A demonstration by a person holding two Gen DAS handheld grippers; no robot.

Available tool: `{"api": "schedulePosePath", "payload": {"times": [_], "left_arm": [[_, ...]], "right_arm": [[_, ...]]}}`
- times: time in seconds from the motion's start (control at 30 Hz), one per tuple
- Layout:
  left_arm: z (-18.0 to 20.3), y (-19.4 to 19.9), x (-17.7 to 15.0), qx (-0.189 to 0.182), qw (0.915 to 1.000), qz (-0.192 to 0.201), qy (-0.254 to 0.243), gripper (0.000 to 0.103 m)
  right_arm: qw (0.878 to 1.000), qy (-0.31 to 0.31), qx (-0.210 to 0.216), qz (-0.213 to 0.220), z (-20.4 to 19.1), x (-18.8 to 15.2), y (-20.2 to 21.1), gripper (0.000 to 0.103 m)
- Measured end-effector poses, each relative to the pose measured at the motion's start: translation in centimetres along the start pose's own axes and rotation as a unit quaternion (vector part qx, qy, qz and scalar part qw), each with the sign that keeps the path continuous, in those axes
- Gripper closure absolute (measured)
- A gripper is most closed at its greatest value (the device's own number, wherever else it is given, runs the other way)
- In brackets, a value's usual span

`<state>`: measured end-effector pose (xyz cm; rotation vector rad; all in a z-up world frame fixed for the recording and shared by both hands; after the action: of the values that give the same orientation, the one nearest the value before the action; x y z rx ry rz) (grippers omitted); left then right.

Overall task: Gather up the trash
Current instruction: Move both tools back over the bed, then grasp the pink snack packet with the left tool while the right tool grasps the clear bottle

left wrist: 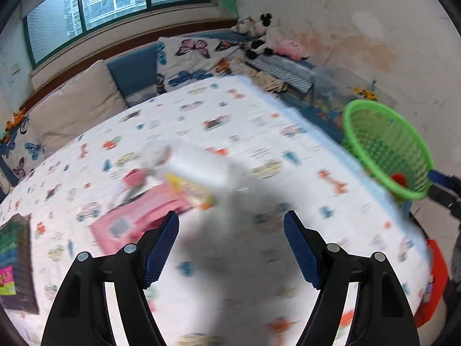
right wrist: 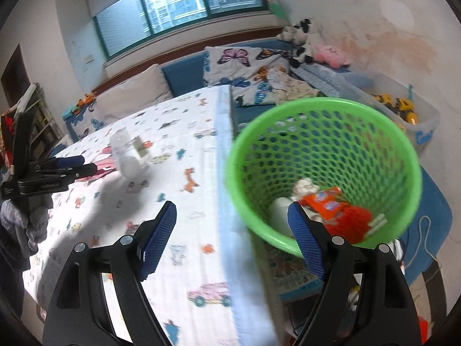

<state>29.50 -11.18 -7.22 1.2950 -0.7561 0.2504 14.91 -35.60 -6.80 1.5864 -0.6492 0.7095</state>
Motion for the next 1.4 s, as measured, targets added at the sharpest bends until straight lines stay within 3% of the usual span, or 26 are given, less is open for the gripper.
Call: {"api": "schedulePosePath", "payload": {"times": [0.27,0.53,0.67,0.8,1.13,1.4], "left_arm": [[-6.4,-1.7,0.8,0.026,0.9994,-0.017,-0.016,0.014],[-9.4,-4.6,1.4,0.013,0.9978,-0.05,-0.042,0.013],[-10.0,-5.6,1.7,-0.028,0.9959,-0.073,-0.046,0.013],[-10.0,-6.6,1.6,-0.044,0.993,-0.091,-0.061,0.013],[-9.2,-8.5,0.9,-0.054,0.9906,-0.092,-0.086,0.013],[-9.7,-8.3,0.4,-0.045,0.9934,-0.082,-0.066,0.039]], "right_arm": [[0.999,0.034,0.027,-0.016,-4.3,1.6,-3.0,0.023],[0.997,0.048,0.052,-0.036,-7.7,3.1,-6.2,0.023],[0.995,0.055,0.063,-0.045,-9.0,3.5,-7.4,0.023],[0.994,0.062,0.071,-0.053,-9.9,3.8,-8.5,0.023],[0.991,0.085,0.086,-0.065,-12.0,4.6,-10.9,0.023],[0.988,0.099,0.095,-0.071,-13.5,5.3,-13.0,0.023]]}}
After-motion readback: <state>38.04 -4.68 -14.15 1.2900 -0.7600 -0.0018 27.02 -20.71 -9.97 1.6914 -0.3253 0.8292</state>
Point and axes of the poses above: each gripper's, at about its wrist camera, not at the fingertips, and y roughly against the way its jaws point, z to its right, x to its top, the point moved 6 cm from there along -y, roughly the way its jaws point, and after that the axes turned 10 degrees about y, right-handed, at the moved point
